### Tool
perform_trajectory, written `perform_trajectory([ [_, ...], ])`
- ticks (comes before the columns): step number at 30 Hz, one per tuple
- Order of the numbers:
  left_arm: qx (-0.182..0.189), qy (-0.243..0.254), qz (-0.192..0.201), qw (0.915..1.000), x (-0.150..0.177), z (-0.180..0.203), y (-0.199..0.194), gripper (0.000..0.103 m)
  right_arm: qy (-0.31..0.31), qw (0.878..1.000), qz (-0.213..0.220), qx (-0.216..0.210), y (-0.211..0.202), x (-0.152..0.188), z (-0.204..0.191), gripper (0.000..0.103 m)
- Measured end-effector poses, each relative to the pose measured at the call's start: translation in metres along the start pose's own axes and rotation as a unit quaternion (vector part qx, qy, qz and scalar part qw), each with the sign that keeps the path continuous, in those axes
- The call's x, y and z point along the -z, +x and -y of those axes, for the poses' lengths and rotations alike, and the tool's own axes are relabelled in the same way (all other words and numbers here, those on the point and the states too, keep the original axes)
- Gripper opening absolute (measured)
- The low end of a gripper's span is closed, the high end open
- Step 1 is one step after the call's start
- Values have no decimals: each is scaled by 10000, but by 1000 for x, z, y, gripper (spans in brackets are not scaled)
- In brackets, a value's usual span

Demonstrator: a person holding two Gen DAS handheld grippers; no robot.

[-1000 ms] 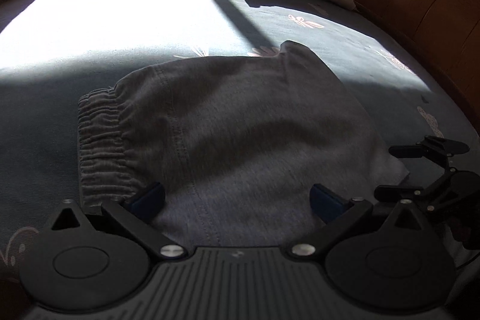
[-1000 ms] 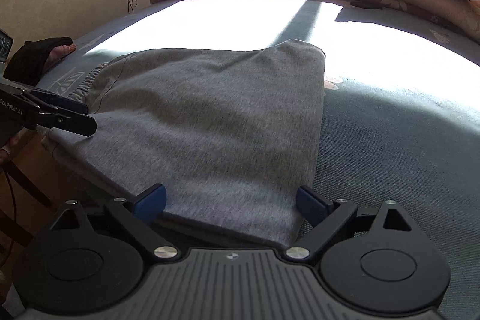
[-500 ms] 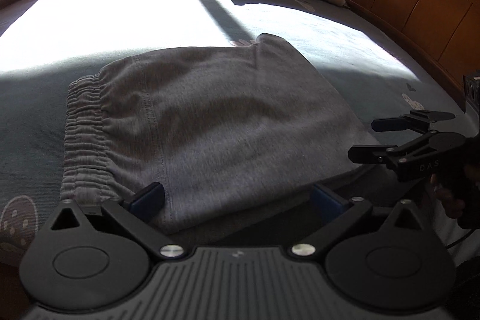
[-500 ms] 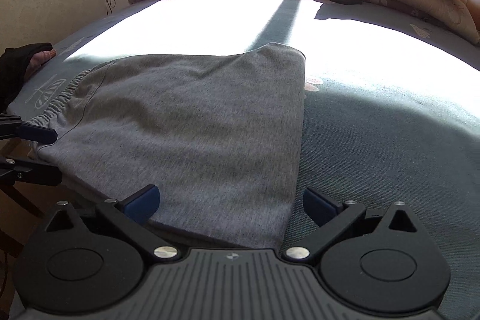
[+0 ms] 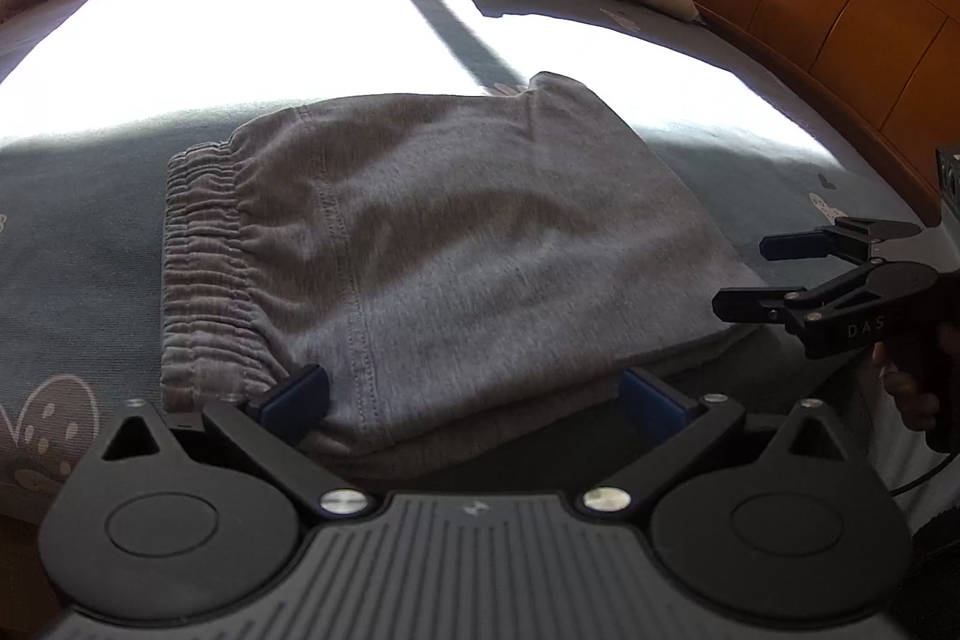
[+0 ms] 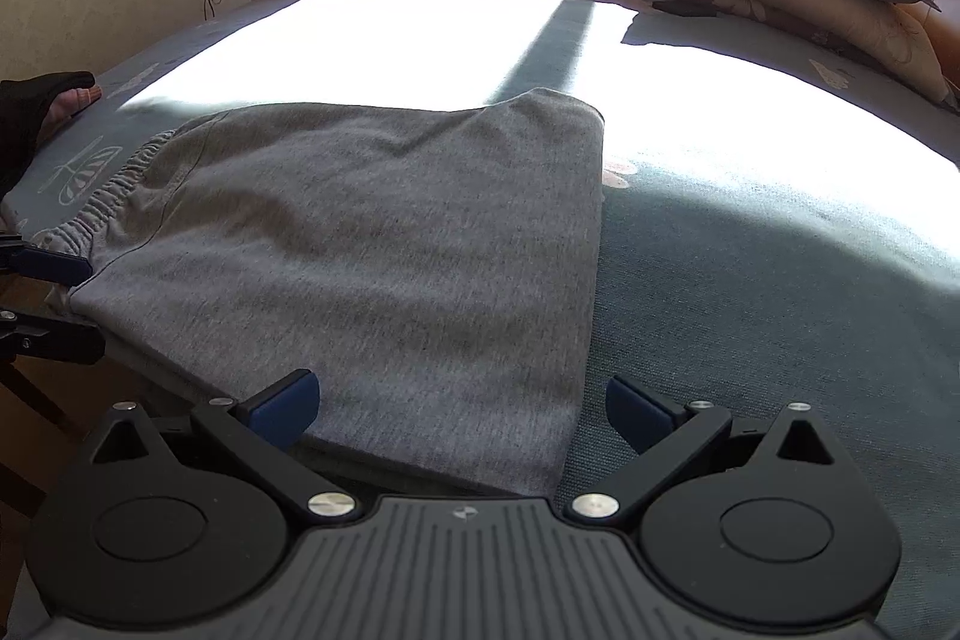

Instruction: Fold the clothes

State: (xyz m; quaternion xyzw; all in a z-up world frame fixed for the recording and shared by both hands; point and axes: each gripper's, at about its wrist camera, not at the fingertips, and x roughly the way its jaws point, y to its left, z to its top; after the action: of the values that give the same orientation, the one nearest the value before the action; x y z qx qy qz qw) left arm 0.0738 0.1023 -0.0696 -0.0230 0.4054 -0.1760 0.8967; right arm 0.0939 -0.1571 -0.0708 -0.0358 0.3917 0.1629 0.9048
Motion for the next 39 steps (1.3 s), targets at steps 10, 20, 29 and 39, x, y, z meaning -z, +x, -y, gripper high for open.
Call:
perform_trajectory([
  [10,-278,161,694,9971,-69,-12,-7,102,226,9990,-357,176,-1,-17,4,103],
  [20,-565,-752,20,9956,-83,-59,60,102,220,9985,-452,222,1,-39,8,103],
  [29,-250,-976,314,9944,-104,-64,48,102,121,9994,-187,-248,7,-93,24,103],
  [39,-193,-1195,78,9926,-103,-76,77,102,1095,9717,-189,-2086,94,-180,59,103],
])
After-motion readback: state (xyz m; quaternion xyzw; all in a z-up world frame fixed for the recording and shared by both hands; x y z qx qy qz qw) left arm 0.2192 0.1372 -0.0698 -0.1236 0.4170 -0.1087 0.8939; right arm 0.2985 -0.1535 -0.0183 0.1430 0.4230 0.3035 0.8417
